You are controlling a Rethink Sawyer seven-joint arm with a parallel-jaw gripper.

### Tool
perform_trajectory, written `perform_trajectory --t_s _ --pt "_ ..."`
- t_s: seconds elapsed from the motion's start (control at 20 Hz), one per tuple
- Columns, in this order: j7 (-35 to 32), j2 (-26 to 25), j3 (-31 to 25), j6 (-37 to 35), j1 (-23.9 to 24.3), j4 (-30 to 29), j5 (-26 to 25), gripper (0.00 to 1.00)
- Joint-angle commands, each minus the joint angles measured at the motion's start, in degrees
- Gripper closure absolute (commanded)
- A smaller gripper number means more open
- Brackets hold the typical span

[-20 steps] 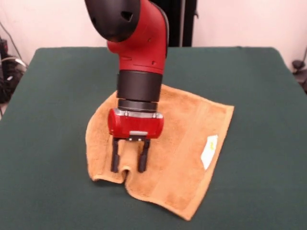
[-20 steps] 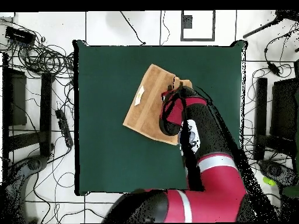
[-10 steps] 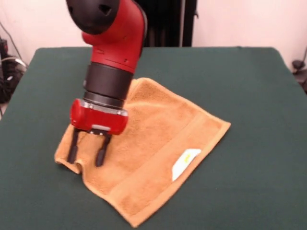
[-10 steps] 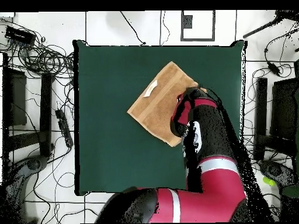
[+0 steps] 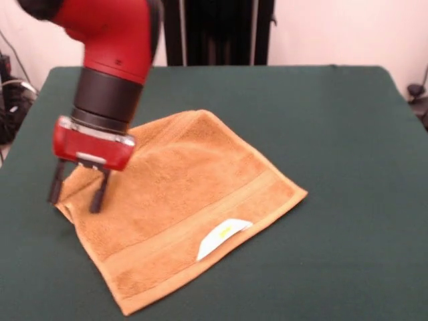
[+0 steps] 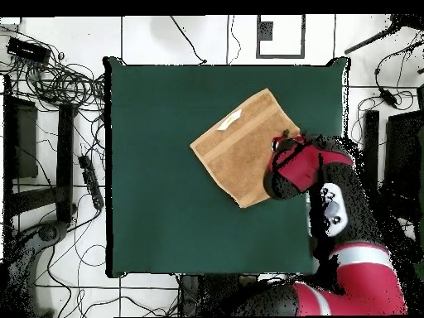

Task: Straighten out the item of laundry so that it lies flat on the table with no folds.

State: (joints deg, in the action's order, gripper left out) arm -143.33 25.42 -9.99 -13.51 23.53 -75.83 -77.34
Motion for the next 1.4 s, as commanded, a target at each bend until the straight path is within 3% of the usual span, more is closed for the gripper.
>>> perform_trajectory --t_s 0.05,0.4,0.45,0.6,0.7,1.0,1.15,1.4 --pt "31.3 4.6 -7.3 -7.4 2.1 -7.2 5.5 0.00" --pt "32.4 9.1 -9.9 -7.9 5.0 -11.2 11.1 0.00" --pt "31.4 9.3 -11.5 -6.8 7.1 -12.5 12.7 0.00" --pt "31.5 5.5 -24.7 -8.7 19.4 -17.5 24.2 0.00" --pt "31.3 4.3 -27.6 -9.8 21.8 -18.1 27.6 0.00" --pt "30.9 2.7 -34.8 -7.9 27.3 -21.2 31.9 0.00" --pt "33.6 0.5 -39.2 -7.3 30.4 -22.4 31.7 0.00" --pt "31.3 -0.7 -42.4 -6.5 32.3 -23.7 31.8 0.00"
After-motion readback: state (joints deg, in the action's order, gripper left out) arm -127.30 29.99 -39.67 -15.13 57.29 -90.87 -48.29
